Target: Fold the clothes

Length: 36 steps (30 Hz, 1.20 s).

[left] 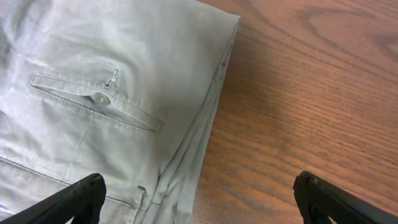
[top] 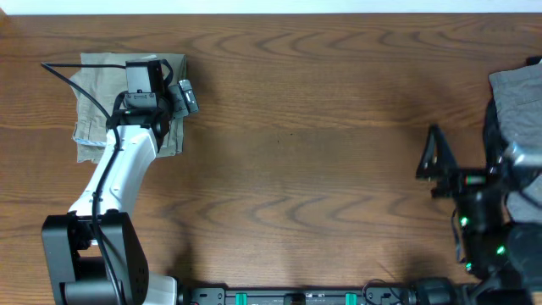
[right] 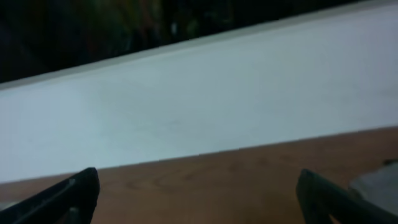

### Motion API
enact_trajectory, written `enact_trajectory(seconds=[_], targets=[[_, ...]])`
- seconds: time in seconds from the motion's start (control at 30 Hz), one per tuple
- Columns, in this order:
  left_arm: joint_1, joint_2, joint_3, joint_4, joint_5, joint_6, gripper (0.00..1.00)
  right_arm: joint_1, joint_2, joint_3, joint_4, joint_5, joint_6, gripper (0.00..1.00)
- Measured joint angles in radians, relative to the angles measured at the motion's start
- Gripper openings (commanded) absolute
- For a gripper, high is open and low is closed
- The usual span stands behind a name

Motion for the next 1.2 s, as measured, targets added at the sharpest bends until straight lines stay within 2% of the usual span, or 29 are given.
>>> enact_trajectory(seconds=[0.23,0.47,0.8,1.2], targets=[[0.0,0.0,0.0,0.0,0.001,0.0,0.98,-0.063,-0.233,-0.337,0.142,0.0,0.042,0.99],[0.0,0.0,0.0,-0.001,0.0,0.0,0.98,-0.082,-0.38,-0.53,0.254,-0.003,0.105,0.99],[0.0,0.0,0.0,0.0,0.0,0.0,0.98,-0.091,-0.382,-0.623,0.261,-0.011,0.114,0.99],[0.0,0.0,0.0,0.0,0.0,0.0,0.98,-0.091,-0.385,-0.635,0.141,-0.091,-0.073,0.99]])
